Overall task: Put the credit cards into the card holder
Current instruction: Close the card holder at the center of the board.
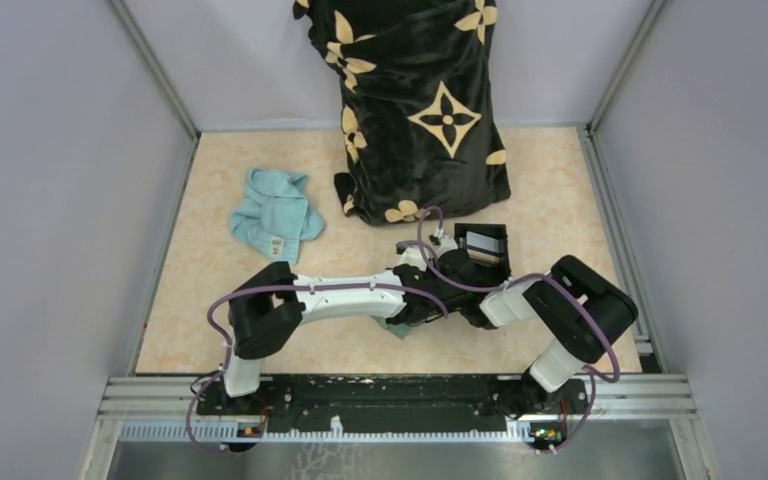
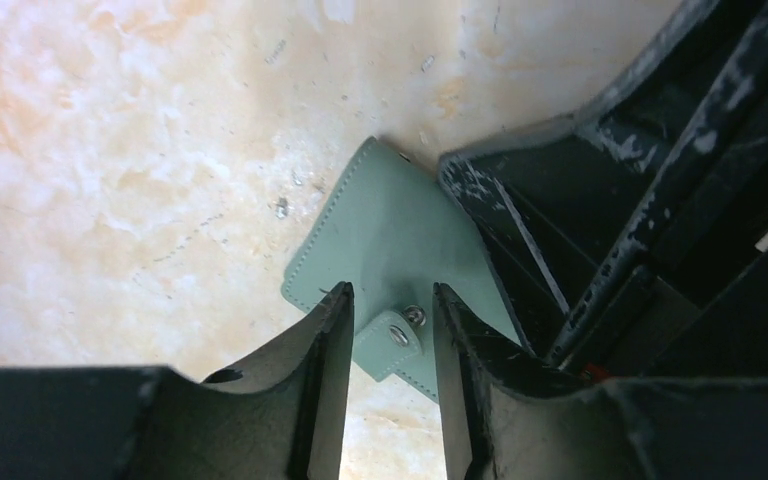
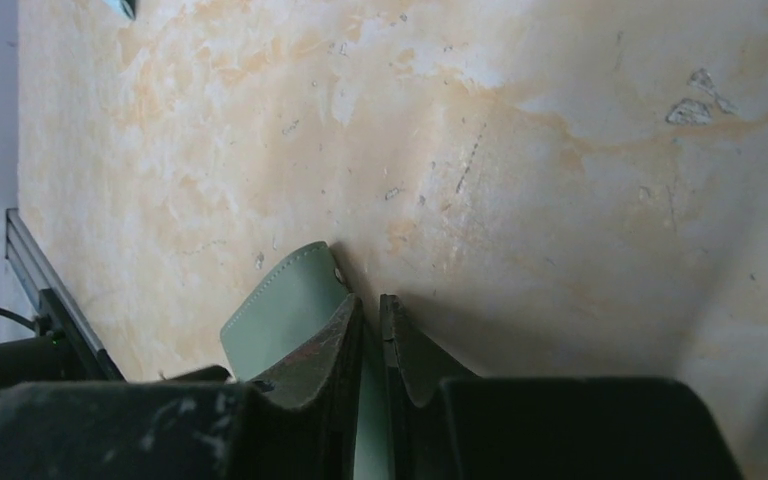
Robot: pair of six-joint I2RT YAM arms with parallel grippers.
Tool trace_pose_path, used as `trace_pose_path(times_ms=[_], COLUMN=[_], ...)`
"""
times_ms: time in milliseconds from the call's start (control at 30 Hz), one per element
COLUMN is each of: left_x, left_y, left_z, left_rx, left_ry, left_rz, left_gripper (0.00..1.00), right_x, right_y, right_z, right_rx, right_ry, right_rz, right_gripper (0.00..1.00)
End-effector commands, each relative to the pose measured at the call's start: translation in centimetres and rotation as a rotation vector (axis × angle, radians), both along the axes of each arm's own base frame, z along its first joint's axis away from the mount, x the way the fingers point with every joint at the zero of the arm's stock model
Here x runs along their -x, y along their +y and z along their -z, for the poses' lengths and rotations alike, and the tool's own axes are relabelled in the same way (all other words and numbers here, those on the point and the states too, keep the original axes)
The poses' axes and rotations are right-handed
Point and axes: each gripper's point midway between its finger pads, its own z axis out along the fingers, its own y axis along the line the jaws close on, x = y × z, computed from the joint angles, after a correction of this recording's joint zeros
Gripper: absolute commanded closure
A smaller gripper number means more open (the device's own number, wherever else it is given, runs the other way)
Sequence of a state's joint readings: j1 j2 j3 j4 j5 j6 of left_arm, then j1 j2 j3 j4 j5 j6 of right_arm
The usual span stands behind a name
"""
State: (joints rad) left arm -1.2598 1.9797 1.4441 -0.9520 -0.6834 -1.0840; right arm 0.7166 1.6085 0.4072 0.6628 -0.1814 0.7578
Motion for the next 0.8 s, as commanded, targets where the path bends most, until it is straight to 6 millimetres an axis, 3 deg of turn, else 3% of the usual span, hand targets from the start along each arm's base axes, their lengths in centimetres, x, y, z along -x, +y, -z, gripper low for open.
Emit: trace_pose_path(times_ms=[0, 200, 400, 467, 767], left_x=[-2.9, -3.7, -4.1, -4.3, -5.8], left_y=[-8.6, -6.7, -3.5, -2.0, 2.0], left_z=[-7.7, -11.0, -12.7, -12.3, -10.3], left_rx=[0.358, 0.397, 0.429, 0.429, 0.501], left_ry=[-0.253, -0.363, -0.467, -0.478, -0.454], left_rz=[0.040, 0.031, 0.019, 0.010, 0.006], left_gripper=[0.56, 0.47, 0.40, 0.39, 0.40], right_x=[4.5, 3.3, 1.8, 1.7, 3.7], right_y=[0.2, 0.0, -0.9, -1.3, -3.6], right_z=[2.4, -0.8, -4.8, -5.6, -4.5], right_rx=[0.177, 0.187, 0.228, 0.243, 0.341], right_ry=[0.058, -0.038, -0.138, -0.147, -0.105], right_rz=[-0.114, -0.102, -0.056, -0.041, 0.062], right_gripper=[0.85, 0.75, 0.71, 0.71, 0.81])
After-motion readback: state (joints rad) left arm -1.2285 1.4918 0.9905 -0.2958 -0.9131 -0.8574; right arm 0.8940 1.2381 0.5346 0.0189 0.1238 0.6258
